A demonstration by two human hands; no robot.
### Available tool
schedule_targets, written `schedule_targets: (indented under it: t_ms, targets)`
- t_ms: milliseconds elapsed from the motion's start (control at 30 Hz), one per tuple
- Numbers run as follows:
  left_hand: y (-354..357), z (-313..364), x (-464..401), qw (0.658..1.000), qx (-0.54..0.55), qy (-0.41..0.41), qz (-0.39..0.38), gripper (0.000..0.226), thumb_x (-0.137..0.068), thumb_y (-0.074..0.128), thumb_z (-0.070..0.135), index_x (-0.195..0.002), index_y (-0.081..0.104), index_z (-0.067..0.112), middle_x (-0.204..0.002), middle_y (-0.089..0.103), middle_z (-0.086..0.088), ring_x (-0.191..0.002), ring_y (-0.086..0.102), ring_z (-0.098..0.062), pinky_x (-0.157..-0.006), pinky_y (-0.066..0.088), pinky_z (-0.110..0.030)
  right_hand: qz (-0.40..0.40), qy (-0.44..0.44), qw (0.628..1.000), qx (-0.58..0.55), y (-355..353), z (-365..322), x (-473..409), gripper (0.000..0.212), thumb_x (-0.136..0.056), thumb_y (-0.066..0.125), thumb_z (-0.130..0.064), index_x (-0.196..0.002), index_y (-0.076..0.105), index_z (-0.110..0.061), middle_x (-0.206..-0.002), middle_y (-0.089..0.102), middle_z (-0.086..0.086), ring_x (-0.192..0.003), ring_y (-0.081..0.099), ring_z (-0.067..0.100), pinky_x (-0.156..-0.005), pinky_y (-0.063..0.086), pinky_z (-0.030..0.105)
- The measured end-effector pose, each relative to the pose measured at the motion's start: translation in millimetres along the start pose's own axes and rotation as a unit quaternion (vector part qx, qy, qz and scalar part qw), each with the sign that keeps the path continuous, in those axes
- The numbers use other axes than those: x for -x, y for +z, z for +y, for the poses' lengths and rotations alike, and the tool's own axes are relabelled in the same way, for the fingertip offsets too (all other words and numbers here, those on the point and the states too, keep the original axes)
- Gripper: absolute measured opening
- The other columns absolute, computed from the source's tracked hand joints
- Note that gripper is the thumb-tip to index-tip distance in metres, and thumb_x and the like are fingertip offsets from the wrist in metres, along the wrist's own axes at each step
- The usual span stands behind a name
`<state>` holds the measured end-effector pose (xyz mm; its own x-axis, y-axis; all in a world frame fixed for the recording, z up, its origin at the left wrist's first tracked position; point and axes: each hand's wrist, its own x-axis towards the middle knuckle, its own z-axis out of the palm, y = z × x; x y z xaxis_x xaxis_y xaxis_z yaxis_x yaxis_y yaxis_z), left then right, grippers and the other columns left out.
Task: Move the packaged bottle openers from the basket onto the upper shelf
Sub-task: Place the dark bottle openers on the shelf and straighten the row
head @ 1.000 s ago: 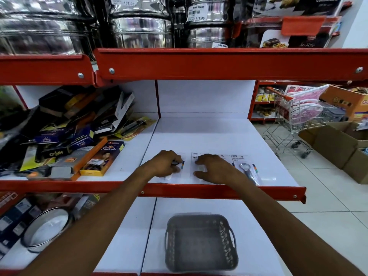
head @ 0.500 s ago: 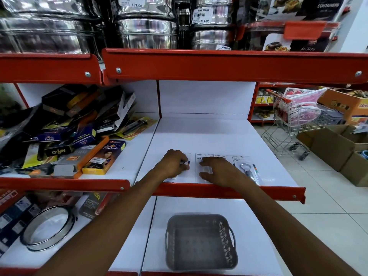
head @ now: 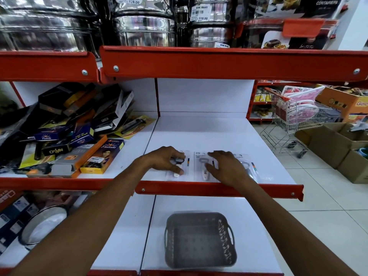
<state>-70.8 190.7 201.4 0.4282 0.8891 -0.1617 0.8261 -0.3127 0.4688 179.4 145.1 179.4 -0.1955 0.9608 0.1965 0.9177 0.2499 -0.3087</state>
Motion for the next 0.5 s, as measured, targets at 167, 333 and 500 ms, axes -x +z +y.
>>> schedule_targets:
  t_ms: [167,333,500]
  targets:
    - [11.9,0.4,-3.6,0.999,0.027,0.004,0.038,0.072,-0.073,0.083,0.047,-0.136,0.060,0.019,-0.149,0.054,-0.001,-0.134,0.055,-0.018,-0.113,0.044,-0.032,-0.006,0.045,0.999,0.003,-1.6,15.2,2.9,0.055,-0.090,0.049,-0.054,-0.138,0.049,-0.028,-0.149,0.047,0.000,-0.137,0.041,0.029,-0.106,0.039,0.052]
    - [16.2,2.2,-4.1,0.999,0.027,0.012,0.034,0.074,-0.073,0.082,0.050,-0.137,0.059,0.022,-0.152,0.051,0.002,-0.135,0.054,-0.017,-0.112,0.043,-0.030,-0.032,0.014,0.999,0.008,1.6,10.6,4.1,0.052,-0.090,0.045,-0.056,-0.138,0.048,-0.036,-0.149,0.047,-0.002,-0.136,0.041,0.028,-0.107,0.040,0.052]
    - [16.9,2.4,-3.6,0.999,0.019,0.014,0.025,0.074,-0.073,0.081,0.051,-0.138,0.059,0.025,-0.154,0.048,0.005,-0.137,0.050,-0.016,-0.112,0.041,-0.029,-0.057,0.012,0.998,0.001,1.1,7.8,4.0,0.046,-0.091,0.043,-0.055,-0.134,0.050,-0.042,-0.146,0.051,-0.004,-0.135,0.043,0.027,-0.107,0.041,0.054]
